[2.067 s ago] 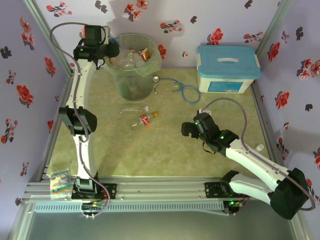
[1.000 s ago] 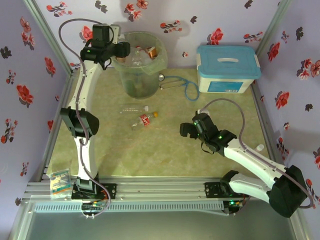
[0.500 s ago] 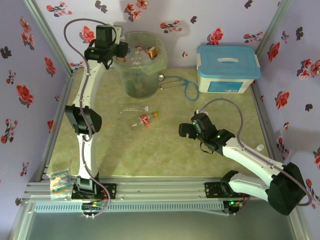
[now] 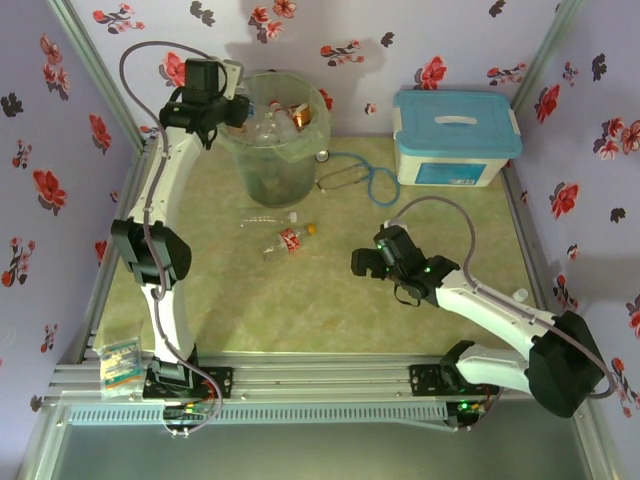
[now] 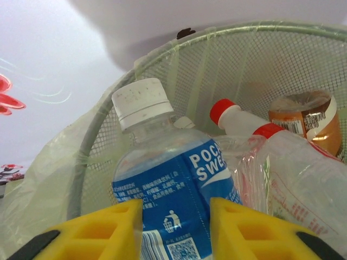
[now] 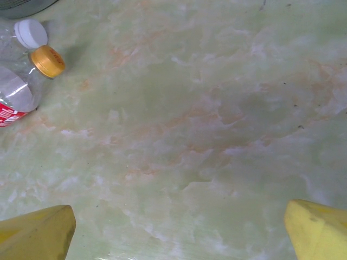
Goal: Put the plastic bottles in the bin
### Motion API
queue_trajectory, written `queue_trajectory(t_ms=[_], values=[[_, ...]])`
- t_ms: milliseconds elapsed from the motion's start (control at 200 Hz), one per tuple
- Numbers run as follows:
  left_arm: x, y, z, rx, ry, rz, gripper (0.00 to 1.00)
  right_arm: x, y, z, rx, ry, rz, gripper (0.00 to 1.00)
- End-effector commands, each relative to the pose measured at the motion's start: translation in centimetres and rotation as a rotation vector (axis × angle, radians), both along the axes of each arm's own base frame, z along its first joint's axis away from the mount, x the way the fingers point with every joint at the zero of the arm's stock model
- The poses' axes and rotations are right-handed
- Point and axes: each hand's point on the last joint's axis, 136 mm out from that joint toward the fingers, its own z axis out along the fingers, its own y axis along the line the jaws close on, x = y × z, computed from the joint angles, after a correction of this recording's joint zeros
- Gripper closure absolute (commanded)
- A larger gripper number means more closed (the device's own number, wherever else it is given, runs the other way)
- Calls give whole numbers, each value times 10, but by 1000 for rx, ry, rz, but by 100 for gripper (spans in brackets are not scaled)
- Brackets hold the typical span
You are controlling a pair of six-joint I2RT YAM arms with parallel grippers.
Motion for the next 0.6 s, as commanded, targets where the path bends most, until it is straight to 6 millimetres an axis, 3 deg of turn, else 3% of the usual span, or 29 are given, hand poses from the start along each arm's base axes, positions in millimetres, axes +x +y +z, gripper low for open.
queue_trajectory(t_ms=[0, 150, 330, 500, 550, 595], values=[[-23, 8, -41, 80, 190, -7, 61, 8, 12, 18, 44, -39, 13, 1], [-18, -1, -11, 27, 119, -28, 44, 7, 16, 23, 59, -40, 31, 1], [-38, -14, 42, -15, 16, -107, 20, 5, 14, 36, 53, -63, 50, 1], [-85, -13, 93, -10, -89, -129, 5, 9, 11, 52, 54, -109, 60, 1], [-105, -15, 103, -8, -110, -136, 3, 12, 10, 59, 80, -131, 55, 1], [-122, -17, 98, -10, -102, -139, 2, 15, 6, 64, 88, -152, 33, 1]])
